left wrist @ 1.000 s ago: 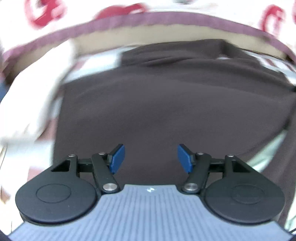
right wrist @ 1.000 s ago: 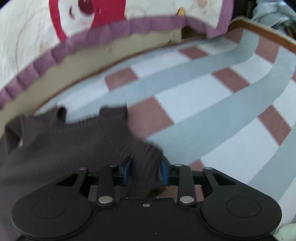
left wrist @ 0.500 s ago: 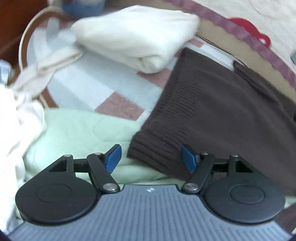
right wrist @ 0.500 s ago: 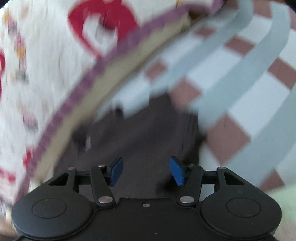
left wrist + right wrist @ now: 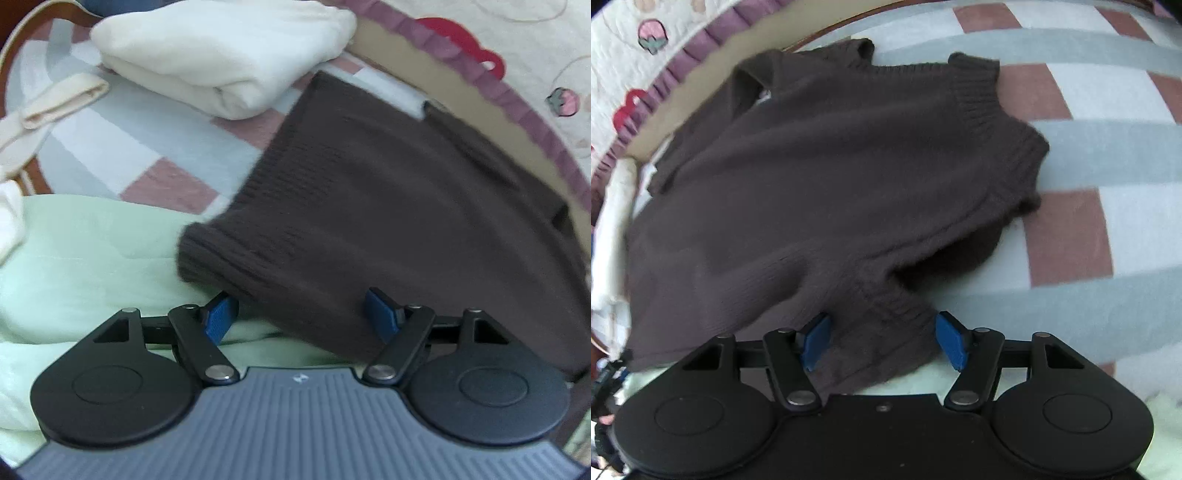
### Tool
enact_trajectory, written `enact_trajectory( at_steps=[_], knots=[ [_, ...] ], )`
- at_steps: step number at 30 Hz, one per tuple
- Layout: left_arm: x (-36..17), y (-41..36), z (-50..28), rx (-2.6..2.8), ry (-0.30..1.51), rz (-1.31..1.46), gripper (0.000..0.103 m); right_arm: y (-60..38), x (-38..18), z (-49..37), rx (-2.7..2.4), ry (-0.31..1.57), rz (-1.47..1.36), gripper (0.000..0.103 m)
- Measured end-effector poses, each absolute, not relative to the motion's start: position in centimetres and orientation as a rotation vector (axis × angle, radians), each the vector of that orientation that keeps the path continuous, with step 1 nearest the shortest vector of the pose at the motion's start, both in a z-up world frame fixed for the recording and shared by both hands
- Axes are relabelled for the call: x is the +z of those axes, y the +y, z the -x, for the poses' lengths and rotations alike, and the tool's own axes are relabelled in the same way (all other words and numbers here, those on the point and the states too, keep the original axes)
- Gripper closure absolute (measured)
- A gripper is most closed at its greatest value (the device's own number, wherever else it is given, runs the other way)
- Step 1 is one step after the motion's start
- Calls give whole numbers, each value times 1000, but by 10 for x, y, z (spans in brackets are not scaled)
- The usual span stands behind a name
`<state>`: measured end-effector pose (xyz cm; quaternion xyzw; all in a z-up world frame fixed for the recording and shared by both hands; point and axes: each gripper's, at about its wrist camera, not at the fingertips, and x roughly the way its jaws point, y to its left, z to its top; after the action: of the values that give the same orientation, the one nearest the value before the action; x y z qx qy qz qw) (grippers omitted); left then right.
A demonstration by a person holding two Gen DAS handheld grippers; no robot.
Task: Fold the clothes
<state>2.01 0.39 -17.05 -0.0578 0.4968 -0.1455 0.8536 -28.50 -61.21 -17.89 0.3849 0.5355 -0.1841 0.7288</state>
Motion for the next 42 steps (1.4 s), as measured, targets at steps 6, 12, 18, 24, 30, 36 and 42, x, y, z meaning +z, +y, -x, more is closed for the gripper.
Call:
enact_trajectory(
  at_steps=[6, 12, 18, 24, 30, 36, 42],
  knots=[
    [-175, 22, -37, -240, 981, 193, 20, -621, -205, 266, -388, 1322, -826, 21],
    [-190, 24, -35, -287, 997, 280, 44, -627, -180, 284, -292, 1068, -938, 87],
    [-158, 32, -26, -341, 934, 308, 94, -616, -116, 340, -316, 888, -953, 99],
    [-142, 40, -25, -350, 986, 231, 95, -607, -102, 361, -337, 988, -842, 96],
    [-157, 23, -19, -332, 1006, 102, 95, -547, -118, 314, -267, 1047, -619, 79],
    [-138, 3, 4, -438, 966, -109, 50, -460, -128, 268, -47, 1176, -291, 47],
    [-113, -10, 19, -703, 982, -156, 39, -436, -164, 244, 14, 1297, -385, 47]
  ],
)
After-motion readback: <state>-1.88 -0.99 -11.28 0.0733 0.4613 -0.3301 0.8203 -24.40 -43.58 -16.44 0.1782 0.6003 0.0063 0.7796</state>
